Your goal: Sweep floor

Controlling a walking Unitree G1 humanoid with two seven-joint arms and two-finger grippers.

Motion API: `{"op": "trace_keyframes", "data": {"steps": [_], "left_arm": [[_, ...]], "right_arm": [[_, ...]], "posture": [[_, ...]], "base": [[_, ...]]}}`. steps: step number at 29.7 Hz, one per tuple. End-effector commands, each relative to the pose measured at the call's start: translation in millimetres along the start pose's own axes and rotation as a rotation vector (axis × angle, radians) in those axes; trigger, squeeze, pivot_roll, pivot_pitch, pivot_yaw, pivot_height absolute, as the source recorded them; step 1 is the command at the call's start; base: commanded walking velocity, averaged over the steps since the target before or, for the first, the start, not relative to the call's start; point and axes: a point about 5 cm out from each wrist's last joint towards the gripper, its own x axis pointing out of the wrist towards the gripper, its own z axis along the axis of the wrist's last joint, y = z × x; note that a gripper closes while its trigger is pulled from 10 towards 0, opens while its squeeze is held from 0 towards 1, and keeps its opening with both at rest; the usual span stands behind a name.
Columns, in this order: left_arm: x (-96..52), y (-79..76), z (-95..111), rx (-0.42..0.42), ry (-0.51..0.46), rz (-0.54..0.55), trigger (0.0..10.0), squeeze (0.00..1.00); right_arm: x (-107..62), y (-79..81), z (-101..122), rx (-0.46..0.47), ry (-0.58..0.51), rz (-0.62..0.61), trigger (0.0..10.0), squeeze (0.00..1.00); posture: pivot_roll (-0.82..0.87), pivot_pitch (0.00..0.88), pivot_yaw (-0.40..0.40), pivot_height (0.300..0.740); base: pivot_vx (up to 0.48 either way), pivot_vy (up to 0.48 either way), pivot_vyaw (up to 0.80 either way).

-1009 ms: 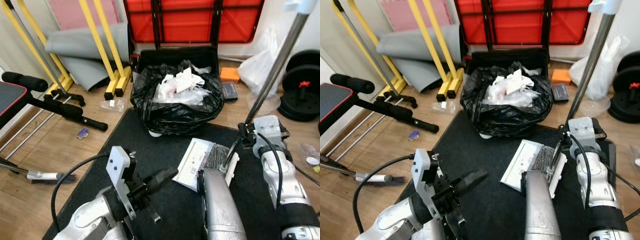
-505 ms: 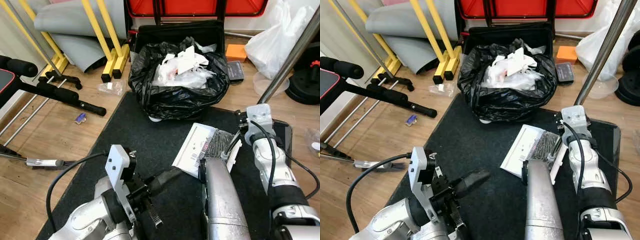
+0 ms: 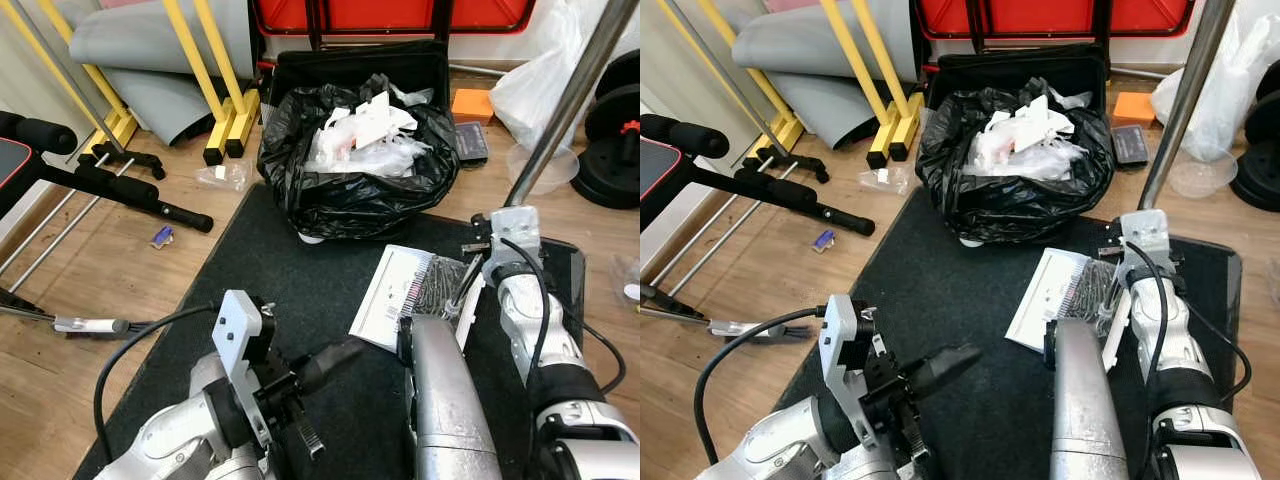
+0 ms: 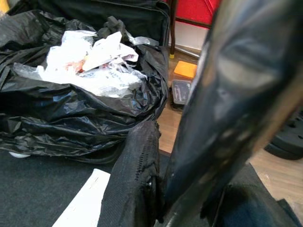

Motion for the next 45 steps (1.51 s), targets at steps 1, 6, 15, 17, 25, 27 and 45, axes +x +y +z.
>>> {"op": "trace_keyframes", "data": {"steps": [1, 6, 15, 17, 25, 27, 45], "left_arm": [[-1.4, -0.5, -5.0, -0.012, 0.024, -0.062, 10.0, 0.0], [1.5, 7.8, -8.6, 0.006, 0.021, -0.044, 10.0, 0.0], [6.7, 15.9, -13.4, 0.035, 0.018, -0.014, 10.0, 0.0], [7.5, 17.1, -14.3, 0.039, 0.019, -0.01, 10.0, 0.0], [9.9, 23.9, -16.3, 0.085, 0.014, 0.036, 10.0, 0.0], [9.7, 28.5, -15.8, 0.105, -0.003, 0.075, 10.0, 0.0], [3.1, 48.0, -8.5, 0.154, -0.095, 0.291, 10.0, 0.0]], "right_arm": [[4.3, 1.8, 4.9, 0.105, -0.006, -0.014, 0.0, 0.0], [30.9, 24.0, 52.5, 0.515, -0.047, 0.05, 10.0, 0.0], [35.4, 52.1, 87.2, 0.664, -0.11, 0.21, 10.0, 0.0], [35.9, 54.7, 89.8, 0.657, -0.116, 0.216, 10.0, 0.0], [31.6, 51.8, 100.4, 0.639, -0.136, 0.208, 10.0, 0.0], [25.4, 49.9, 102.2, 0.66, -0.132, 0.221, 10.0, 0.0], [-2.4, 39.5, 83.3, 0.583, -0.072, 0.208, 10.0, 0.0]], "posture": [[-0.12, 0.159, 0.067, 0.431], [-0.12, 0.118, 0.054, 0.431], [-0.13, 0.062, 0.027, 0.456], [-0.13, 0.06, 0.026, 0.466], [-0.15, 0.028, 0.006, 0.496], [-0.15, 0.023, 0.002, 0.506], [-0.17, 0.0, 0.0, 0.571]], "base": [[0.0, 0.0, 0.0], [0.0, 0.0, 0.0], [0.0, 0.0, 0.0], [0.0, 0.0, 0.0], [0.0, 0.0, 0.0], [0.0, 0.0, 0.0], [0.0, 0.0, 0.0]]}}
